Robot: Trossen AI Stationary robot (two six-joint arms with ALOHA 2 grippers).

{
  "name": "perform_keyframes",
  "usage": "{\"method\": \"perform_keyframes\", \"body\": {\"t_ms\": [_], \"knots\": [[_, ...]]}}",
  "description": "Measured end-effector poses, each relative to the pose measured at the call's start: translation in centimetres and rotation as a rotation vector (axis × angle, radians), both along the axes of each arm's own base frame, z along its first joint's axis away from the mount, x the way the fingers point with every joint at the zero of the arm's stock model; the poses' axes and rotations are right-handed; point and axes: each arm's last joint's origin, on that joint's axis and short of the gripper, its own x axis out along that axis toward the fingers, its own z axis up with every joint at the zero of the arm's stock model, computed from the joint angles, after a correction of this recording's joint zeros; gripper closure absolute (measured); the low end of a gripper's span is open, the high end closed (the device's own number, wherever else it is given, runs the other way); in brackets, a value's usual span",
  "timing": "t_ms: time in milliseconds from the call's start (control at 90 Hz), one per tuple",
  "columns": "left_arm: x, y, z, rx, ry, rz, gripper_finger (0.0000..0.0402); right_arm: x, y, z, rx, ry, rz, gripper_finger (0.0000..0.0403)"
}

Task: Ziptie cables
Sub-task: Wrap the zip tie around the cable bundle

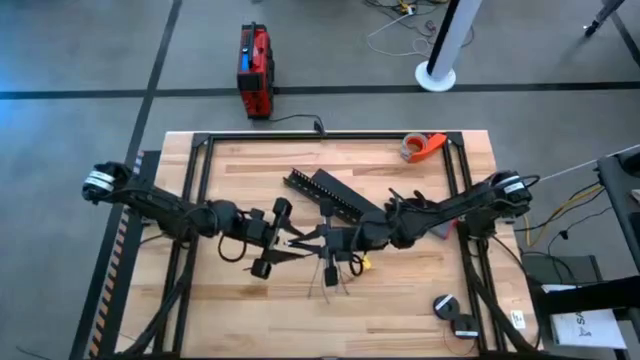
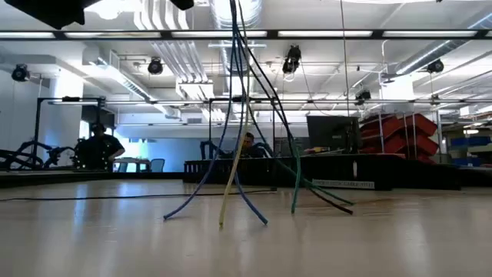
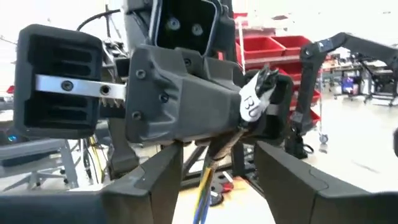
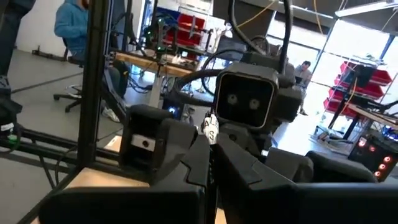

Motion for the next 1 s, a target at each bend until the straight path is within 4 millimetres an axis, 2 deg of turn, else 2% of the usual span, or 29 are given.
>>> {"method": "perform_keyframes", "body": {"t_ms": [156, 389, 522, 656, 822, 922, 1000], "knots": [[0.0, 0.1, 0.0, -0.003, 0.003, 0.016, 0.0285, 0.0, -0.1, 0.0, 0.000, -0.001, -0.003, 0.0400], [0.0, 0.1, -0.2, 0.004, 0.026, 0.015, 0.0390, 0.0, -0.1, -0.1, 0.024, 0.008, -0.007, 0.0400], [-0.1, 0.1, -0.1, -0.004, 0.035, 0.027, 0.0389, 0.0, -0.2, -0.1, 0.060, 0.013, -0.016, 0.0397], [-1.0, 0.6, 0.1, -0.025, 0.124, 0.076, 0.0396, 0.0, -0.5, -0.6, 0.074, 0.056, -0.143, 0.0367], [-3.6, 1.6, 0.6, -0.031, 0.295, 0.214, 0.0396, -0.6, -0.7, -0.7, 0.076, 0.143, -0.186, 0.0303], [-5.4, 1.9, 0.8, -0.087, 0.389, 0.205, 0.0397, -1.5, -1.0, -0.6, 0.085, 0.252, -0.200, 0.0271], [-6.6, 1.8, 0.6, -0.138, 0.457, 0.150, 0.0397, -2.1, -1.2, -1.7, 0.063, 0.386, -0.217, 0.0254]]}}
